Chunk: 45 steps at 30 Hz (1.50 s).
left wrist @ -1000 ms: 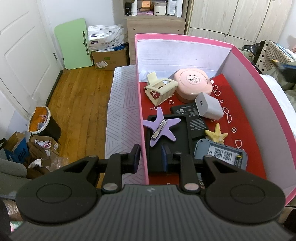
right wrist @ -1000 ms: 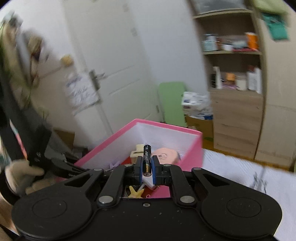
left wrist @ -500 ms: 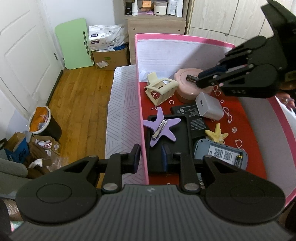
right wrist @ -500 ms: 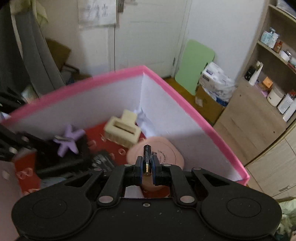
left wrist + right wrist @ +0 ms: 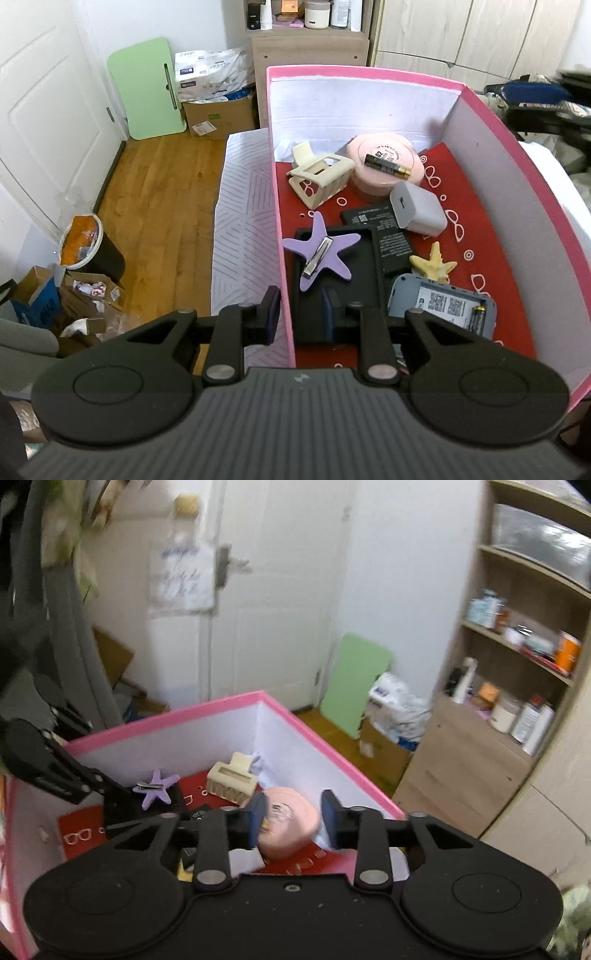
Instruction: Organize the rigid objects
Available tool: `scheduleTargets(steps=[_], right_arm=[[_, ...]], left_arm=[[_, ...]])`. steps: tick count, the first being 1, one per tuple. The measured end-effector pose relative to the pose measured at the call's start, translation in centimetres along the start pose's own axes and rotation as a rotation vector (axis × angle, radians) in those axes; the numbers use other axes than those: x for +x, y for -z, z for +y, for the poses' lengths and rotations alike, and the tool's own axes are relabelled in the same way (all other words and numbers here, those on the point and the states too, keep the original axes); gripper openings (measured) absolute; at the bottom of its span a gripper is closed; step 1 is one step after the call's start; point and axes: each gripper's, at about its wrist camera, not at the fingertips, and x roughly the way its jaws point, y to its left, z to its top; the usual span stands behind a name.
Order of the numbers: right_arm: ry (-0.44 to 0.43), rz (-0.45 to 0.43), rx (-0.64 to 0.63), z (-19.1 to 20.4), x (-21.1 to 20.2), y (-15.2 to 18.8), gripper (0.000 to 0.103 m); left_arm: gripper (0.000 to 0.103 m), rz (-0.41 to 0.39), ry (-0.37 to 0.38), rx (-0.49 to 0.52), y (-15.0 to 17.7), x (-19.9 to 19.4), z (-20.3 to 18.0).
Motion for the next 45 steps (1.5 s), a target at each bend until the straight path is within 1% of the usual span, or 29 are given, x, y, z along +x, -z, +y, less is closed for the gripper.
scheduleTargets(steps=[2, 5, 9, 11, 14, 16, 20, 23, 26, 27, 29, 30, 31, 32, 33, 35, 36, 38, 40, 45], right_arm=[[0.018, -0.028, 0.064, -1.2, -2.0, 1.2, 0.047], [0.065, -0.033, 0.176, -3.4, -3.9, 3.9, 0.054], [0.154, 0.039, 0.341, -6.5, -3.8, 8.1, 0.055], [0.19, 0.06, 0.393, -7.3, -3.3, 10.1, 0.056], [0.208, 0.089, 0.469, -8.1, -2.7, 12.5, 0.056], [0.221, 0.107, 0.484, -8.1, -2.2, 13.4, 0.056], [0.234, 0.132, 0.442, -7.6, -0.5, 14.2, 0.058], [0.241, 0.153, 0.419, -7.4, 0.6, 14.5, 0.066], [0.272, 0.173, 0.414, -7.5, 1.7, 15.1, 0.069], [0.27, 0.15, 0.425, -7.6, 1.6, 15.3, 0.072], [0.272, 0.116, 0.423, -7.5, 1.8, 15.5, 0.072], [0.279, 0.101, 0.398, -7.3, 1.9, 15.6, 0.072], [0.28, 0.073, 0.376, -7.0, 2.1, 15.8, 0.069], [0.28, 0.05, 0.375, -6.9, 2.2, 16.0, 0.069], [0.281, 0.047, 0.381, -6.8, 2.1, 16.1, 0.067], [0.268, 0.057, 0.376, -6.6, 1.8, 15.7, 0.045], [0.269, 0.058, 0.386, -6.6, 1.6, 15.6, 0.029], [0.274, 0.068, 0.412, -6.7, 1.4, 15.5, 0.029], [0.257, 0.063, 0.46, -7.1, 1.1, 15.6, 0.029], [0.112, 0.028, 0.688, -9.0, 0.4, 16.7, 0.029]], left_arm=[[0.022, -0.003, 0.003, -0.007, 0.1, 0.0, 0.0], [0.022, -0.004, 0.008, -0.016, 0.1, -0.1, 0.2], [0.022, -0.005, 0.009, -0.017, 0.1, -0.1, 0.3], [0.022, -0.006, 0.011, -0.02, 0.1, -0.1, 0.2], [0.022, -0.008, 0.015, -0.026, 0.0, -0.1, 0.4], [0.022, -0.008, 0.016, -0.028, 0.0, -0.2, 0.4], [0.022, -0.008, 0.015, -0.026, 0.1, -0.2, 0.5], [0.022, -0.009, 0.016, -0.027, 0.1, -0.2, 0.5], [0.022, -0.011, 0.018, -0.033, 0.2, -0.2, 0.5], [0.022, -0.012, 0.02, -0.035, 0.2, -0.2, 0.5], [0.022, -0.013, 0.022, -0.039, 0.2, -0.2, 0.6], [0.022, -0.013, 0.022, -0.039, 0.2, -0.2, 0.6], [0.022, -0.013, 0.022, -0.039, 0.2, -0.3, 0.6], [0.022, -0.012, 0.022, -0.039, 0.2, -0.3, 0.6], [0.022, -0.012, 0.019, -0.035, 0.2, -0.3, 0.7], [0.022, -0.015, 0.021, -0.038, 0.2, -0.3, 0.9], [0.022, -0.015, 0.025, -0.045, 0.2, -0.3, 1.0], [0.022, -0.017, 0.026, -0.047, 0.2, -0.3, 0.9], [0.022, -0.017, 0.027, -0.046, 0.2, -0.3, 1.0], [0.022, -0.014, 0.022, -0.037, 0.1, -0.2, 0.7]])
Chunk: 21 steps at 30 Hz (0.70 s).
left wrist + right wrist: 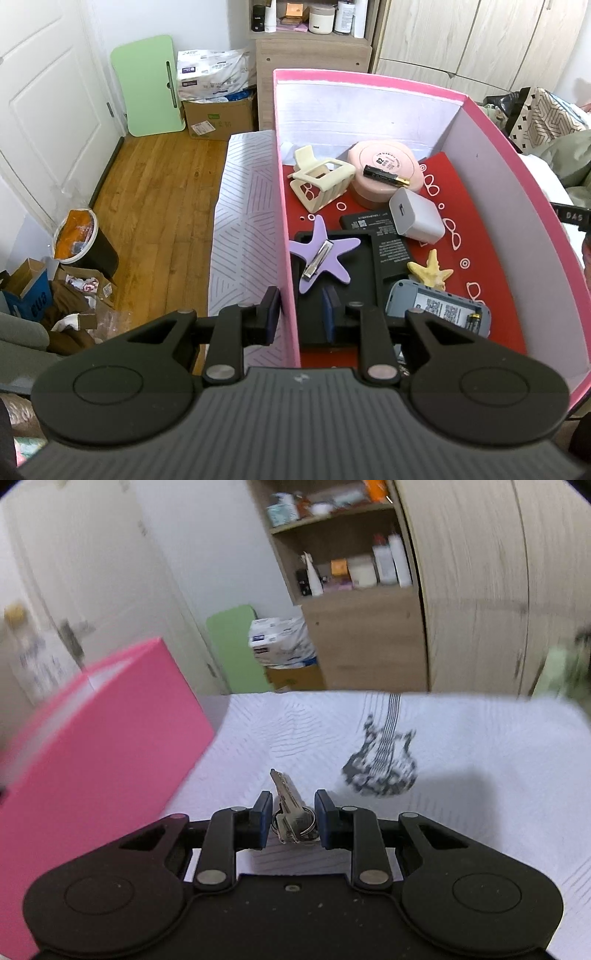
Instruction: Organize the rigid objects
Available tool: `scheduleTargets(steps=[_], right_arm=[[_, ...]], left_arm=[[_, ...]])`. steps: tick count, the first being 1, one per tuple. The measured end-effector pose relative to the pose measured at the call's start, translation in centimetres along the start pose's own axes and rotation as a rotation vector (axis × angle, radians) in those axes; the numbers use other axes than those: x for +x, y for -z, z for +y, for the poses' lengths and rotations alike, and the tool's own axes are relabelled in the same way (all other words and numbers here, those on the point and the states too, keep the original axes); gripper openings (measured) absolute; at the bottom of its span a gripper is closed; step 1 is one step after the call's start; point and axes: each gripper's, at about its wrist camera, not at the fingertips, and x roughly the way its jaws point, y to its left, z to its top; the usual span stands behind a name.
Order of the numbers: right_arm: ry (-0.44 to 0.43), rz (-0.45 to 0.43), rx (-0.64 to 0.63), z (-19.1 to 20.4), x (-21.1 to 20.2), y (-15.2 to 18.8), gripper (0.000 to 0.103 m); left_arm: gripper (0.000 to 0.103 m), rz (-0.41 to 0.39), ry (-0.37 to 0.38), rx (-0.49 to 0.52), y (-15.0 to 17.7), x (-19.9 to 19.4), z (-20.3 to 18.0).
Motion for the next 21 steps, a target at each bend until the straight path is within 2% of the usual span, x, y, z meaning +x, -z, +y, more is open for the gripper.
scheduleTargets(steps=[7, 15, 21], right_arm=[[-0.147, 0.033, 0.182, -0.7, -0.3, 0.3, 0.029], [-0.197, 0.044, 0.177, 1.0, -0.7, 0.0, 0.029], [-0.307, 0.019, 0.17, 2.6, -2.6, -2.3, 0.029]], left_arm=[[0.022, 0.001, -0.002, -0.002, -0.2, 0.1, -0.4], [0.023, 0.0, 0.001, -0.006, 0.0, 0.1, -0.3], [0.023, 0.0, 0.001, -0.005, 0.0, 0.0, -0.1]])
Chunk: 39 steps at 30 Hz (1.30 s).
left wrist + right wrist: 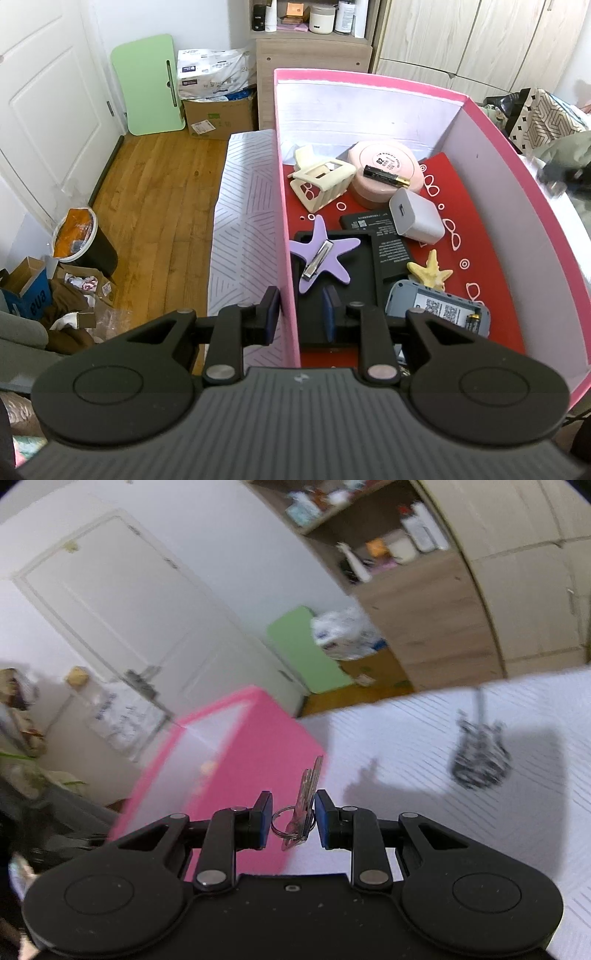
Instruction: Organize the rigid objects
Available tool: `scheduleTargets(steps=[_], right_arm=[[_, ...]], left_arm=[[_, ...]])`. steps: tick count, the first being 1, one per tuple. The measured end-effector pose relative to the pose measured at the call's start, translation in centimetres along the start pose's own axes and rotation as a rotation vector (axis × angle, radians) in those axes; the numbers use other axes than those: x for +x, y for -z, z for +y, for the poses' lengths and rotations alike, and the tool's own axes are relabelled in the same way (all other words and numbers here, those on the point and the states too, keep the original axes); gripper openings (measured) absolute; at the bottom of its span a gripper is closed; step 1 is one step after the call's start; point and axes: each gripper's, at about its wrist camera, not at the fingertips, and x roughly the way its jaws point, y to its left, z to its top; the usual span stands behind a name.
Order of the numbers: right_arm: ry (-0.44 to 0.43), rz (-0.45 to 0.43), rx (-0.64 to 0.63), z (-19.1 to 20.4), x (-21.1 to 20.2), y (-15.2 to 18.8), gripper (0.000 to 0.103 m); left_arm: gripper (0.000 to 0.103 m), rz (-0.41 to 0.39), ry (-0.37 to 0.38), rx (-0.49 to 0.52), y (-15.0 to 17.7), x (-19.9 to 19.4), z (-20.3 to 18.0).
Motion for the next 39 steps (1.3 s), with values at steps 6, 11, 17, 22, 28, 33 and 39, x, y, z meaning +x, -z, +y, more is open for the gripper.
scheduleTargets(steps=[6, 11, 17, 22, 28, 33, 39], right_arm=[[-0.095, -0.071, -0.122, 5.0, -0.9, -2.2, 0.029], [-0.145, -0.03, -0.201, 8.0, 1.8, -3.3, 0.029], [-0.074, 0.025, -0.367, 10.9, 6.7, -4.3, 0.029], [0.041, 0.065, -0.494, 11.8, 10.4, -4.4, 0.029], [0.12, 0.127, -0.589, 12.7, 12.8, -4.1, 0.032], [0.11, 0.027, -0.54, 12.7, 10.8, -4.8, 0.047], [0.118, -0.021, -0.527, 12.8, 7.0, -3.2, 0.056]], left_arm=[[0.024, 0.005, -0.002, 0.011, 0.0, 0.0, 0.0], [0.024, 0.005, -0.003, 0.02, 0.0, 0.0, -0.1], [0.024, 0.005, 0.002, 0.002, 0.0, 0.0, 0.0], [0.024, 0.003, 0.008, -0.011, 0.0, -0.1, 0.2], [0.024, 0.002, 0.007, -0.017, 0.1, -0.1, 0.3], [0.024, 0.006, 0.006, -0.015, 0.0, -0.1, 0.3], [0.024, -0.004, -0.002, -0.026, 0.0, -0.2, 0.3]])
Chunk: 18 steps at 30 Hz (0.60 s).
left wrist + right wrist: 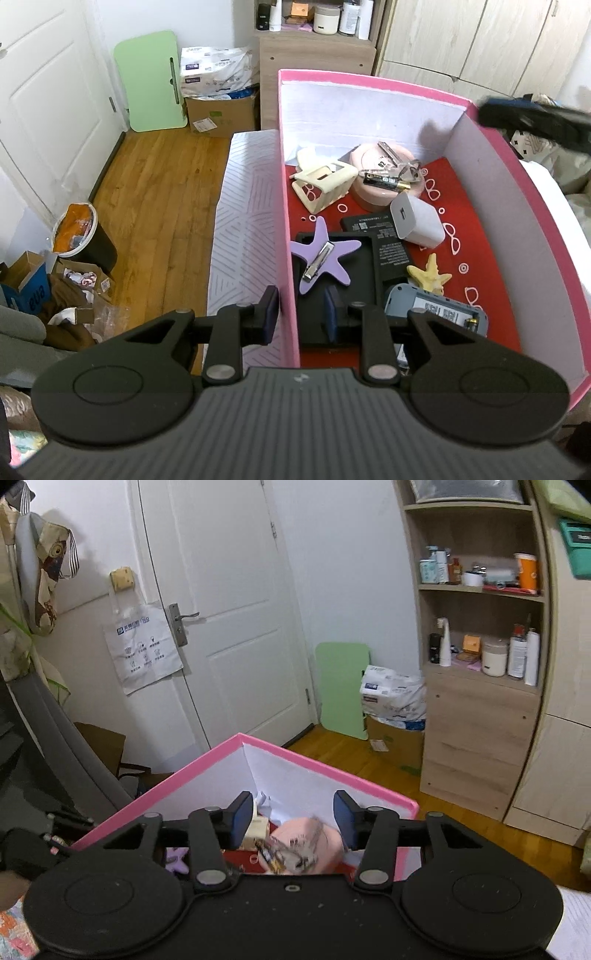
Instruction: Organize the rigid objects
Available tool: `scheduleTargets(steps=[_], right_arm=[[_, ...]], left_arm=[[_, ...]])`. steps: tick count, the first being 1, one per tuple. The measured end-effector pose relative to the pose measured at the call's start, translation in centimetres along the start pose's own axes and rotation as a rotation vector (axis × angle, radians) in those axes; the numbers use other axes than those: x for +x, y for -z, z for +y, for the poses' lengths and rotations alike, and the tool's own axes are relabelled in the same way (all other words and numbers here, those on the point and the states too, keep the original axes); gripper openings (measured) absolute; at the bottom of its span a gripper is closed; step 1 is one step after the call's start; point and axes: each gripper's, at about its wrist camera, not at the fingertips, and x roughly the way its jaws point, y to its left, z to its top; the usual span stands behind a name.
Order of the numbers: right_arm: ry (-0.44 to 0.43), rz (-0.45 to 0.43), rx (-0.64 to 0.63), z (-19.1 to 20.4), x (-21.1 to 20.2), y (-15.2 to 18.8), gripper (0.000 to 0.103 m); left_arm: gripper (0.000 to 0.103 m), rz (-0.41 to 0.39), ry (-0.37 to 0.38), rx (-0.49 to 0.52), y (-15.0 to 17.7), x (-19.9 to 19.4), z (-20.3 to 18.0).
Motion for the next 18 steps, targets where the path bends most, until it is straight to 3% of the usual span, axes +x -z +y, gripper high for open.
scheduleTargets(steps=[4, 7, 10, 11, 13, 16, 18], right_arm=[[0.004, -0.013, -0.002, 0.1, -2.7, 1.3, 0.067], [0.049, -0.051, -0.033, 0.2, -5.4, 1.3, 0.068], [0.056, -0.063, 0.002, 0.3, -7.1, 1.3, 0.075], [0.055, -0.059, 0.01, 0.5, -7.5, 1.6, 0.076], [0.072, -0.07, 0.024, 1.1, -8.2, 2.4, 0.094], [0.111, -0.128, 0.036, 2.4, -9.3, 3.6, 0.102], [0.103, -0.143, 0.034, 3.2, -10.2, 4.1, 0.103]], left_arm=[[0.024, 0.039, -0.005, 0.01, -0.2, 0.2, -0.1], [0.025, 0.088, -0.012, 0.001, -0.5, 0.4, -0.2], [0.028, 0.086, -0.031, 0.006, -0.5, -0.5, -0.9], [0.032, 0.072, -0.045, 0.015, -0.3, -1.1, -1.2], [0.046, 0.038, -0.044, 0.016, -0.1, -2.6, -1.9], [0.077, 0.025, -0.027, -0.027, 0.4, -4.7, -2.7], [0.084, 0.021, -0.06, -0.051, 0.8, -5.9, -3.5]])
